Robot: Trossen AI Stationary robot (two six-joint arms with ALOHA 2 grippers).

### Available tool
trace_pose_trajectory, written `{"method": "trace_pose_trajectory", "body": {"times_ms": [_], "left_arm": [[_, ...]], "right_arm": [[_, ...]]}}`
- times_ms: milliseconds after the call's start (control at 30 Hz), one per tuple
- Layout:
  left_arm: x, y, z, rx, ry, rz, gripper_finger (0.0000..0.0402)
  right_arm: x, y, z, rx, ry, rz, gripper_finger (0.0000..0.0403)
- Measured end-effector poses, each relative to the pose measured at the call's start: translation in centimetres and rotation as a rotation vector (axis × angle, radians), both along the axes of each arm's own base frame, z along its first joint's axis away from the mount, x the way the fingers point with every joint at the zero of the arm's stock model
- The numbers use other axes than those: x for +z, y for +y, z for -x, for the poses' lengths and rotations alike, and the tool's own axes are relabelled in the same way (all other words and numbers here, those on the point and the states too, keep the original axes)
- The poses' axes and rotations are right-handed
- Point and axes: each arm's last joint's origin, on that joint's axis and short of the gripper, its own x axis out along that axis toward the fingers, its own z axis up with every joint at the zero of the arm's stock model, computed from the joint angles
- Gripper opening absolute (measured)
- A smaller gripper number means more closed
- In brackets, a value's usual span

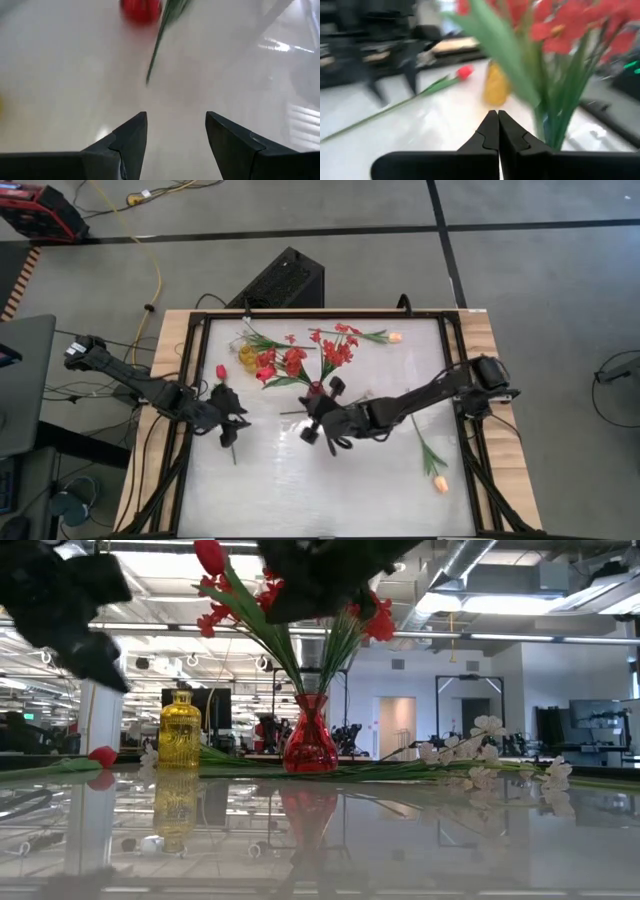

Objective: Sort flowers into vase by color
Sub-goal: Put the right pink tulip into the red vase, then put the pink tulip into the red vase

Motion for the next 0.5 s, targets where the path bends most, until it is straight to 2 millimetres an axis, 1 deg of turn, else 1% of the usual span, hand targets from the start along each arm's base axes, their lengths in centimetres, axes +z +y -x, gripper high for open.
{"method": "trace_pose_trajectory", "body": {"times_ms": [133, 267, 400, 500], "left_arm": [[-1.1, 0.6, 1.1, 0.214, 0.151, 0.15, 0.019], [-2.1, 1.5, 2.3, 0.382, 0.307, 0.198, 0.019], [-2.3, 2.0, 2.3, 0.456, 0.345, 0.204, 0.019], [-2.6, 2.4, 2.1, 0.509, 0.359, 0.203, 0.019]], "right_arm": [[1.4, 1.0, 1.7, 0.125, 0.071, -0.102, 0.0035], [2.5, 2.2, 3.2, 0.21, 0.122, -0.133, 0.0038], [3.5, 3.2, 4.6, 0.249, 0.144, -0.129, 0.0038], [3.7, 3.7, 5.1, 0.267, 0.161, -0.124, 0.0039]]}}
